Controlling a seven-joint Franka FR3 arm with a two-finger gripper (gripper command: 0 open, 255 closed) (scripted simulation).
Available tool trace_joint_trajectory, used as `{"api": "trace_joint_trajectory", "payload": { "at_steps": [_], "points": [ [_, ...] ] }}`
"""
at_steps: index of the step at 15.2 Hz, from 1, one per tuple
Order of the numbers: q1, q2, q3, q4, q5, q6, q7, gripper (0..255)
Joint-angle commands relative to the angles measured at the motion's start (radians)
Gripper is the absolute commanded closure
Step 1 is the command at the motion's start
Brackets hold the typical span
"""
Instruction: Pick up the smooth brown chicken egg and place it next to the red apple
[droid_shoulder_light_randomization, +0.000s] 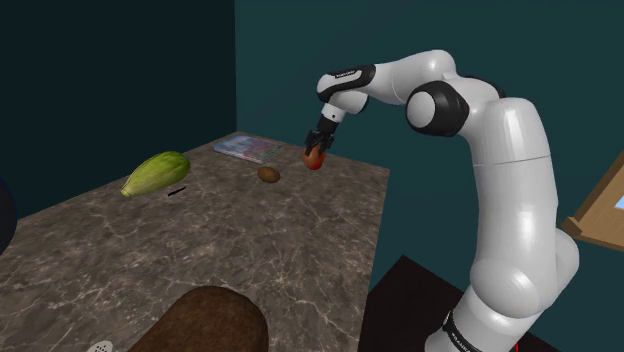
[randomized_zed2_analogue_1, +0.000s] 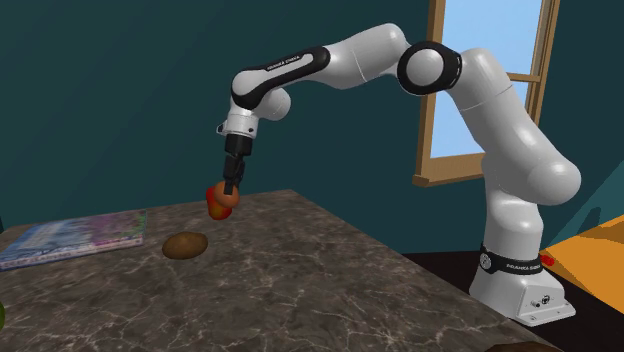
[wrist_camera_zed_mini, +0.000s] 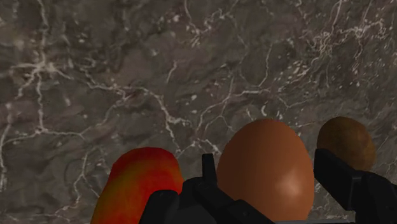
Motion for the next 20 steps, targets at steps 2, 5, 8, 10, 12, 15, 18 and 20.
{"api": "trace_joint_trajectory", "payload": {
  "at_steps": [2, 5, 8, 10, 12, 15, 18, 20],
  "points": [
    [0.001, 0.009, 0.003, -0.025, 0.006, 0.033, -0.012, 255],
    [0.001, 0.022, 0.006, -0.044, 0.013, 0.063, -0.024, 255],
    [0.001, 0.036, 0.009, -0.061, 0.021, 0.093, -0.036, 255],
    [0.001, 0.047, 0.011, -0.071, 0.026, 0.112, -0.044, 255],
    [0.000, 0.054, 0.013, -0.076, 0.029, 0.123, -0.049, 255],
    [0.000, 0.054, 0.013, -0.076, 0.029, 0.123, -0.049, 255],
    [0.000, 0.054, 0.013, -0.076, 0.029, 0.123, -0.049, 255],
    [0.000, 0.054, 0.013, -0.076, 0.029, 0.123, -0.049, 0]
  ]
}}
